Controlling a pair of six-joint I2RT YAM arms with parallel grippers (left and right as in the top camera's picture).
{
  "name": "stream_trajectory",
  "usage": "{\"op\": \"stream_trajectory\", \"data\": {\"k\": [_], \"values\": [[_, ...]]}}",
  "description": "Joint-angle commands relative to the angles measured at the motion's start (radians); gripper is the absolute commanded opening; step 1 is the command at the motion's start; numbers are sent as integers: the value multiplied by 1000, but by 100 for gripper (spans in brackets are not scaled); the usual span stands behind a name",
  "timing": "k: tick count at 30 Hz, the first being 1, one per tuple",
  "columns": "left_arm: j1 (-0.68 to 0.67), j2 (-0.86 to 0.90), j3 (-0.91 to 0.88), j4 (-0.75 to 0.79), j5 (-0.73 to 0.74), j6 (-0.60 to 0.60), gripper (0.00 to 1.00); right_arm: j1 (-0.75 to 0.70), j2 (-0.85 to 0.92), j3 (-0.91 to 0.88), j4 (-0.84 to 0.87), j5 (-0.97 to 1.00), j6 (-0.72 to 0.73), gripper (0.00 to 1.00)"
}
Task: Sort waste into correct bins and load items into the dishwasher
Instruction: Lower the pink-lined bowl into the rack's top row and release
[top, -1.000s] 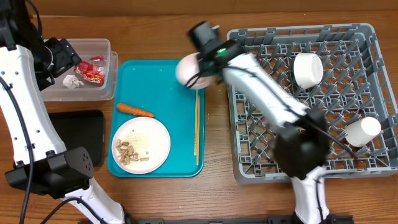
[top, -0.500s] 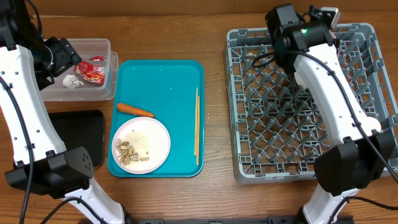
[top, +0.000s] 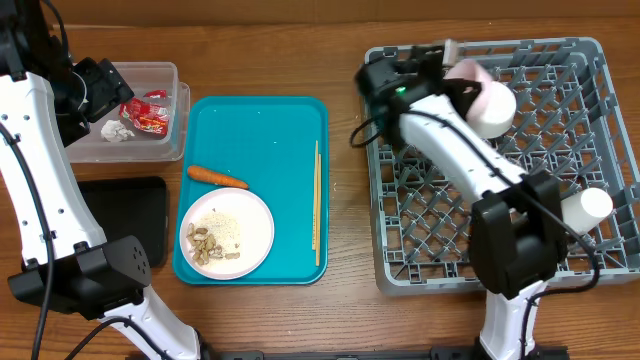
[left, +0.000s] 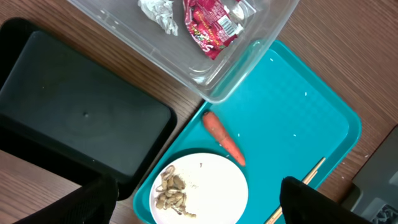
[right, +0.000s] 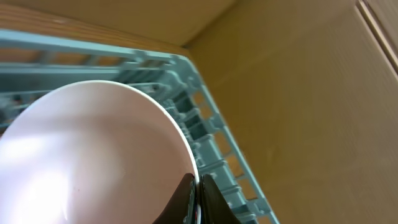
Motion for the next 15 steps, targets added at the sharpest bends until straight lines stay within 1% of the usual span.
{"op": "stream_trajectory", "data": {"k": [1, 5, 8, 10, 11, 13, 15], "values": [[-9, -16, 1, 2, 8, 0, 85, 45, 25, -5, 5, -31, 0, 4], [-9, -17, 1, 1, 8, 1, 85, 74, 27, -6, -5, -26, 0, 4], [-9, -17, 1, 1, 8, 1, 85, 73, 27, -5, -35, 86, 8, 4], [-9, -17, 1, -1, 8, 1, 86, 52, 26, -5, -51, 181, 31, 4], [-9, -17, 1, -3, 8, 1, 86, 35, 27, -5, -50, 198, 30, 4], [-9, -17, 1, -4, 8, 1, 85, 8, 27, -5, -51, 193, 23, 4], [-9, -17, 1, -4, 8, 1, 86, -12, 27, -5, -30, 195, -21, 4]]}}
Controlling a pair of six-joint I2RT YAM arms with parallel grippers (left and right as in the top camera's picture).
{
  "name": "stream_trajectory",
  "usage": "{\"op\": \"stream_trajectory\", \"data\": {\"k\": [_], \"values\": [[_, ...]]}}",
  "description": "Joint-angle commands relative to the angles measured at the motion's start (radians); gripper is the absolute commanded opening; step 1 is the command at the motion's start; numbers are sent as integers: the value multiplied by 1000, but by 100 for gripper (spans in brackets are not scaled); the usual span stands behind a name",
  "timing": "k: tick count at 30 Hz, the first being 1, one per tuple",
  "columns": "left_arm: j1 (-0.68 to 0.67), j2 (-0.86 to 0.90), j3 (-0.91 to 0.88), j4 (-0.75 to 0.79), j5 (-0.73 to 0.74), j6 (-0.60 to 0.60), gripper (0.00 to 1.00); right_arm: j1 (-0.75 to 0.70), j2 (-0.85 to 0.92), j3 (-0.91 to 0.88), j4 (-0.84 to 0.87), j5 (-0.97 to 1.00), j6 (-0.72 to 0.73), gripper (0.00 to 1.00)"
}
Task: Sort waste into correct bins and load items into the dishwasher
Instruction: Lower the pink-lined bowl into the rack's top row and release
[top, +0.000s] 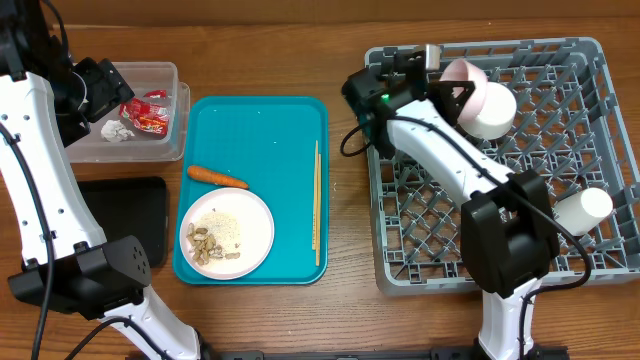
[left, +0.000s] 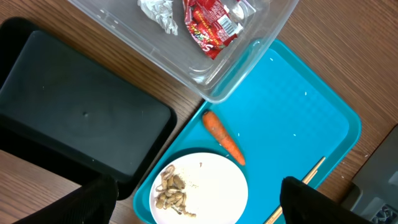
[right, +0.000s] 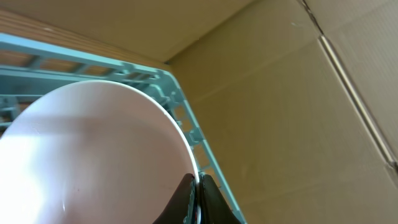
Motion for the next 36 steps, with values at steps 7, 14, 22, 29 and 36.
{"op": "stream_trajectory", "data": {"k": [7, 14, 22, 29, 36], "values": [[-9, -17, 1, -10, 8, 5, 86, -85, 5, -5, 422, 72, -537, 4], [-8, -17, 1, -9, 8, 5, 86, -48, 10, -120, 429, -61, -627, 4], [-9, -17, 1, -3, 8, 4, 86, 31, 13, -315, 674, -39, -939, 4], [-8, -17, 1, -7, 8, 5, 86, 141, 13, -317, 783, -64, -1015, 4], [-9, -17, 1, -8, 7, 5, 86, 303, 11, -317, 819, -142, -1011, 75]]}}
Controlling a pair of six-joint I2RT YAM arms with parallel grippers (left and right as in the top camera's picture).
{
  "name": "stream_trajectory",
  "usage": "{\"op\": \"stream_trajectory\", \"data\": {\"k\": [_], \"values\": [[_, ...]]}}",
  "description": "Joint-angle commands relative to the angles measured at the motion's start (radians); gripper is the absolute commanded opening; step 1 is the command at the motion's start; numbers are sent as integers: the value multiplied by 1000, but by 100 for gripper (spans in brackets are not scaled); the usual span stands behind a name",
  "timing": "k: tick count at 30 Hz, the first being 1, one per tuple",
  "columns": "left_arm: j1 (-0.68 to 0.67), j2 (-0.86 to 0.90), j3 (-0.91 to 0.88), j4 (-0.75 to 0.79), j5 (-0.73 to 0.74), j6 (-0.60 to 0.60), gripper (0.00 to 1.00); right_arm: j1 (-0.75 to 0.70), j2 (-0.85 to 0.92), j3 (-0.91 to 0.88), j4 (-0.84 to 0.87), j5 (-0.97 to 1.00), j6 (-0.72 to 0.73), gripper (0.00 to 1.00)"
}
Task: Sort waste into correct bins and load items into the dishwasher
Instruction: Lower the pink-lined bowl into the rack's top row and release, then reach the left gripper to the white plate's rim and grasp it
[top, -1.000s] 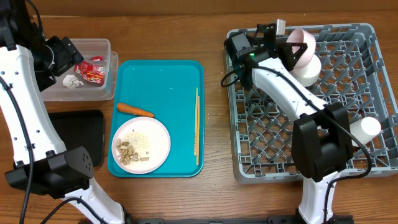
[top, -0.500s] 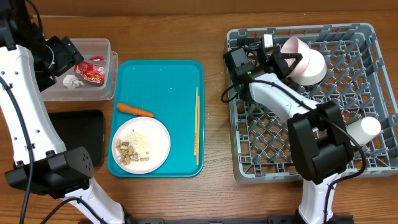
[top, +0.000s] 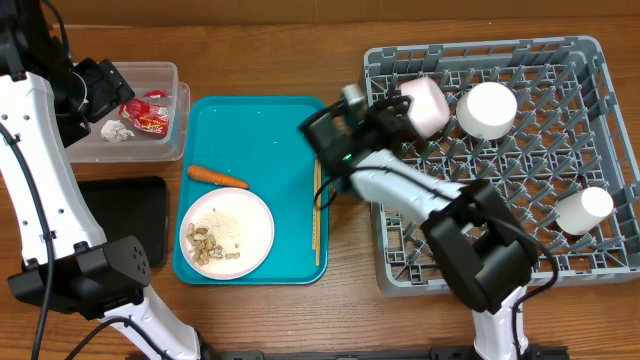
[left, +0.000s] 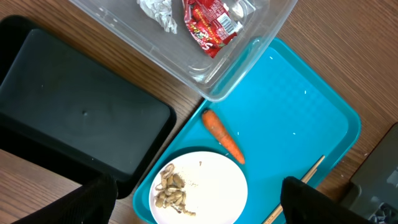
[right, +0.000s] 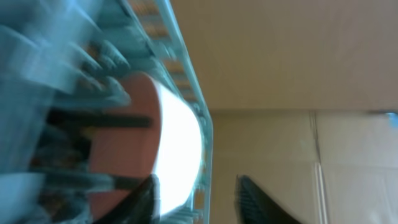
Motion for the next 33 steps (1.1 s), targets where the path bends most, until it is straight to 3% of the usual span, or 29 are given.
{"op": "stream_trajectory", "data": {"k": [1, 3, 7, 9, 11, 13, 17, 20, 23, 30, 33], "values": [[-9, -17, 1, -4, 4, 5, 86, 57, 6, -8, 59, 2, 10, 82], [-9, -17, 1, -4, 3, 8, 86, 55, -11, -7, 111, 43, 46, 89], [-9, -17, 1, -5, 4, 7, 86, 17, -159, -7, 231, 23, 56, 95], [-9, -17, 1, -5, 3, 8, 86, 0, -240, -7, 283, 20, 104, 95], [-9, -17, 1, -5, 3, 8, 86, -26, -336, -7, 273, -15, 183, 88], [-9, -17, 1, -5, 3, 8, 86, -71, -439, -7, 178, -131, 249, 85], [-9, -17, 1, -5, 3, 8, 86, -177, -467, -7, 1, -189, 404, 86], [-9, -17, 1, -5, 3, 8, 86, -272, -470, -6, -187, -440, 579, 87], [-9, -17, 1, -5, 3, 8, 86, -385, -476, 19, -357, -694, 740, 96], [-9, -17, 1, -2, 4, 7, 86, -719, -485, 236, -783, -1146, 744, 98], [-23, -16, 1, 1, 4, 7, 86, -804, -486, 293, -882, -1196, 744, 100]]}}
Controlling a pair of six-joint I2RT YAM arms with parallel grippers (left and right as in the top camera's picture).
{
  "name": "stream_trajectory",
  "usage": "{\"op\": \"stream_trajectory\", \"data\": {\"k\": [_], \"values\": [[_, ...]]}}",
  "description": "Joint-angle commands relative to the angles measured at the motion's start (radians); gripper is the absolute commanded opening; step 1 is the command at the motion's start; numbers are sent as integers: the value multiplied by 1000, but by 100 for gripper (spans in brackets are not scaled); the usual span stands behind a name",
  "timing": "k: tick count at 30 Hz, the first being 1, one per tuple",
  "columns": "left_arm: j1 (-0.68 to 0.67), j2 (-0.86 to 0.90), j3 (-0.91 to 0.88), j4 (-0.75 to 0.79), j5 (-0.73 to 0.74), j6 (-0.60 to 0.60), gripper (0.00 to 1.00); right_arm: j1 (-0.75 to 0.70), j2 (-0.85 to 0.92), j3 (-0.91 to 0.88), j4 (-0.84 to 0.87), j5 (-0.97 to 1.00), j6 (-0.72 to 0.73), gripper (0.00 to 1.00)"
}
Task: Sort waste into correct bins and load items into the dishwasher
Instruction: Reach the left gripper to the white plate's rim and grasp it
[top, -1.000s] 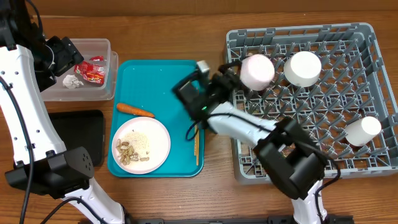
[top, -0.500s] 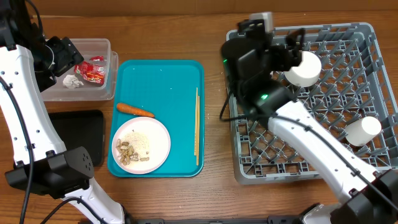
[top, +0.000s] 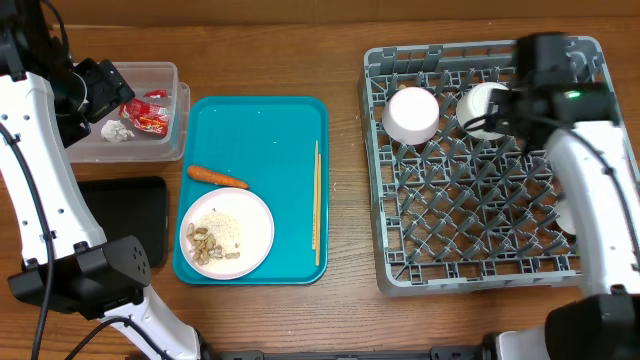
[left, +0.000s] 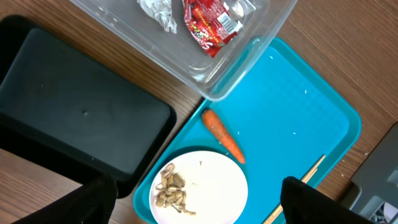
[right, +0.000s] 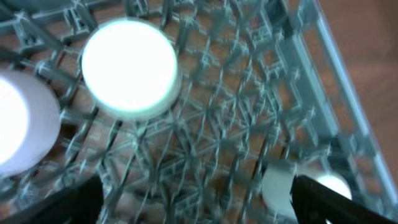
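Observation:
A pale pink bowl (top: 412, 113) sits upside down in the back left of the grey dish rack (top: 470, 262), beside an upturned white cup (top: 485, 108). A second white cup (right: 292, 183) lies further right in the rack. My right gripper (right: 202, 206) hangs open over the rack's back right part, holding nothing. On the teal tray (top: 262, 120) lie a carrot (top: 216, 177), a white plate with food scraps (top: 227, 232) and wooden chopsticks (top: 317, 205). My left gripper (left: 202, 205) is open, high over the tray's left edge.
A clear bin (top: 150, 140) at the back left holds a red wrapper (top: 148, 110) and a crumpled tissue (top: 118, 130). A black bin (top: 125, 215) lies in front of it, left of the tray.
My right arm has gone from the rack's left edge beside the bowl to above the rack's back right. The bowl stays upside down in the rack. The left arm has not moved.
My right gripper was shut on the bowl's rim over the back of the rack, next to the white cup. Then the bowl stood upside down at the back left with the gripper open beside it. Now the gripper is away to the right.

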Motion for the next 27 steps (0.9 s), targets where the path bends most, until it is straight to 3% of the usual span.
{"op": "stream_trajectory", "data": {"k": [1, 2, 5, 7, 13, 18, 27], "values": [[-29, -16, 1, 2, 3, 6, 86, -102, -19, 90, -77, -172, 21, 100], [-38, -16, 1, 5, 3, 6, 86, -126, -22, 93, -91, -206, 1, 100], [-98, -16, 1, 17, 3, 20, 87, -245, -23, 93, -98, -613, -126, 100], [-141, -14, 1, 16, 3, 52, 86, -297, -23, 93, -103, -770, -155, 100], [-300, -11, -47, -6, -1, 139, 86, -323, -23, 93, -159, -750, -203, 100], [-417, -11, -213, -6, -8, 148, 83, -290, -23, 92, -156, -749, -203, 100], [-580, -11, -638, 62, 4, 9, 83, -264, -22, 92, -154, -746, -203, 100]]}}
